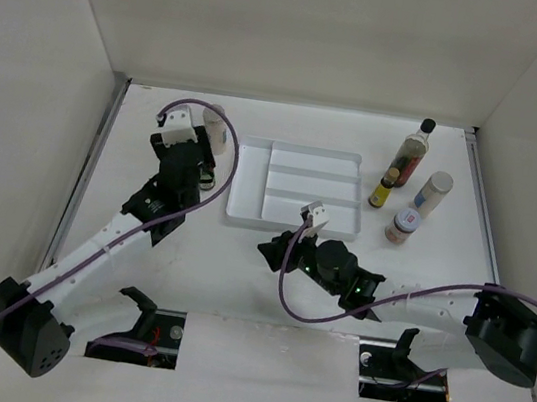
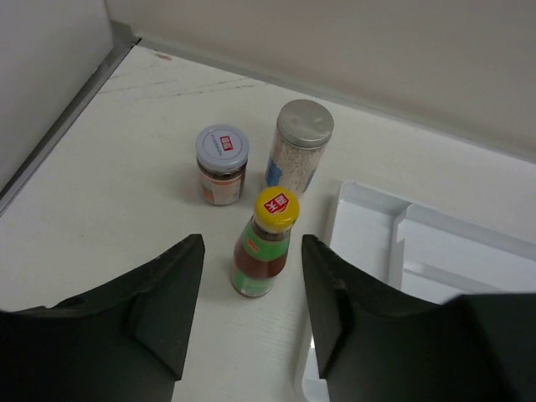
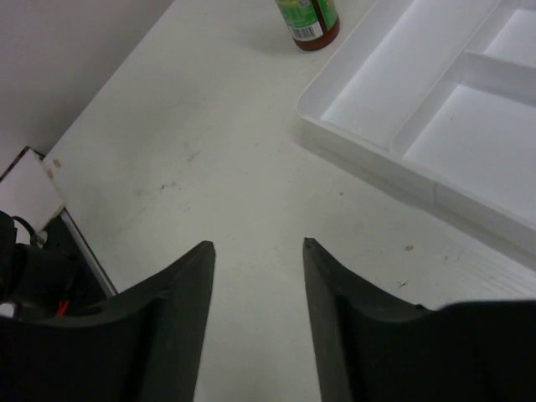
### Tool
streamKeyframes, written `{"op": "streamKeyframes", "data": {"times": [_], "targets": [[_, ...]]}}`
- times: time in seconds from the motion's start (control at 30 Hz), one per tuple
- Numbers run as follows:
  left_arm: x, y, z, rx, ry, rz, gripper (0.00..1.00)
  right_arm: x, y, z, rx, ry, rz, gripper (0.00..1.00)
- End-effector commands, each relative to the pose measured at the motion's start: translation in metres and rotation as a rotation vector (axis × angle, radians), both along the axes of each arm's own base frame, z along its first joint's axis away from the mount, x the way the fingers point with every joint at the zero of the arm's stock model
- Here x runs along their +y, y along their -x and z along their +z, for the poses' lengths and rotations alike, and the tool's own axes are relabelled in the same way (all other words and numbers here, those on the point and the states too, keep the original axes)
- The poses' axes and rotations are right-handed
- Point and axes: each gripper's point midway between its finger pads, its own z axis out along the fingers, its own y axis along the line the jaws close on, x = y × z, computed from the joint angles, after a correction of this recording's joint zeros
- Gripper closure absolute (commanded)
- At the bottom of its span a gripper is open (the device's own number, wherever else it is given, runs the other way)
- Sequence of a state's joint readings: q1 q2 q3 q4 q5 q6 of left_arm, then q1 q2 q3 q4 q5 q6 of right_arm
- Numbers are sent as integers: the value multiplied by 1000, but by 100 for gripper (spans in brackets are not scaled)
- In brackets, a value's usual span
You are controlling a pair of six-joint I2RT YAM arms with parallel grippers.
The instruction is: Organize the condiment bottles
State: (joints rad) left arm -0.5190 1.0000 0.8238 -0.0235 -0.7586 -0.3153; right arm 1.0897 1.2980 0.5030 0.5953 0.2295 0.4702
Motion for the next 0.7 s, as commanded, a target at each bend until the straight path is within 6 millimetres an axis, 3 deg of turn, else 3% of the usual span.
{"op": "streamKeyframes", "data": {"times": [0.0, 0.1, 0.2, 0.37, 0.67], "targets": [[-7, -19, 16, -21, -22, -32, 45, 14, 1, 28, -47, -82, 30, 44], [-7, -34, 9, 1, -28, -21, 25, 14, 2, 29, -50, -85, 31, 34], [-12, -49, -2, 47, -45, -30, 20, 14, 0, 25, -45, -71, 27, 34], [-12, -65, -22, 88, -50, -14, 22, 13, 0, 26, -46, -74, 27, 32], [-10, -84, -49, 128, -33, 0, 33, 10, -5, 22, -36, -66, 11, 32]]}}
